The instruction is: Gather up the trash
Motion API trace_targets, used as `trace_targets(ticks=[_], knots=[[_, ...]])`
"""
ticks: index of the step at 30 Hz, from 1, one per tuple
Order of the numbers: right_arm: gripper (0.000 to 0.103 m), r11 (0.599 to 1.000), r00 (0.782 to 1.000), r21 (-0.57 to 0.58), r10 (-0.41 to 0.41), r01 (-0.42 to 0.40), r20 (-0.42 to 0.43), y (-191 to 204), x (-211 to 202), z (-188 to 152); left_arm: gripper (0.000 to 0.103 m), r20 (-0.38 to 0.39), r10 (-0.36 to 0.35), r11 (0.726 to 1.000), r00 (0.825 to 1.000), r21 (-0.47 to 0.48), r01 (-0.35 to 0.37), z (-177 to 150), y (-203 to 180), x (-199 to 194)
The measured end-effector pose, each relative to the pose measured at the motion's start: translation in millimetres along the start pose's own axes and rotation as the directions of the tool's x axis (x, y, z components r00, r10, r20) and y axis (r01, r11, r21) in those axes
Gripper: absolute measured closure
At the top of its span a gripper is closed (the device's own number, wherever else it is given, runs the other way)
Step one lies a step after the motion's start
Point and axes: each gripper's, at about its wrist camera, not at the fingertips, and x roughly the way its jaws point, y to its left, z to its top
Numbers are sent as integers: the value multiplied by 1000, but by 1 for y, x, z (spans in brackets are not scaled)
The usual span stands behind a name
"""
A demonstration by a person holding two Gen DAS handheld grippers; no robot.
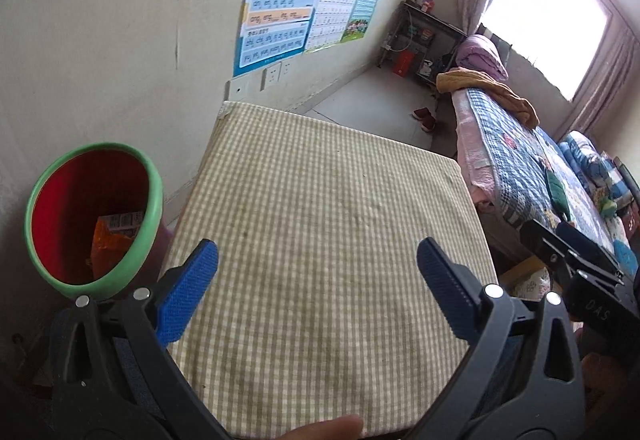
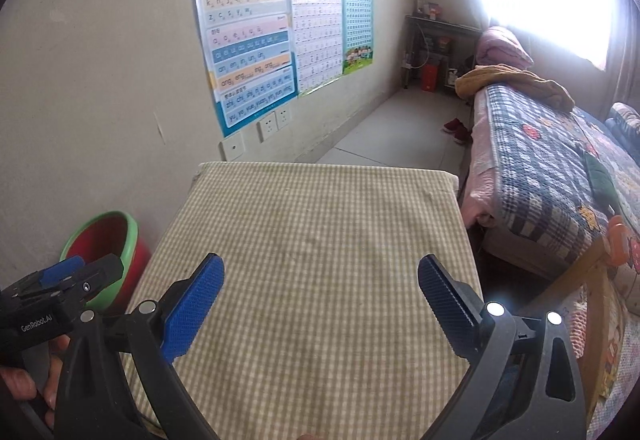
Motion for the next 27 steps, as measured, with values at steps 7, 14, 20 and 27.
trace_targets(ticks=[7, 14, 20, 27], knots=[[7, 997, 997, 42, -65, 63, 40, -23, -3, -34, 6, 72, 34, 989, 997, 143, -44, -30, -24, 10], [7, 992, 992, 41, -119, 117, 49, -33, 4, -67, 6, 89, 29, 985, 996, 168, -44, -58, -23, 24], [7, 989, 987, 72, -134, 128, 86, -36, 5, -76, 6, 98, 38, 987, 994, 153, -53, -59, -16, 33], [7, 988, 985, 52, -150, 146, 89, -33, 7, -80, 5, 87, 40, 991, 995, 123, -50, -60, -9, 36]])
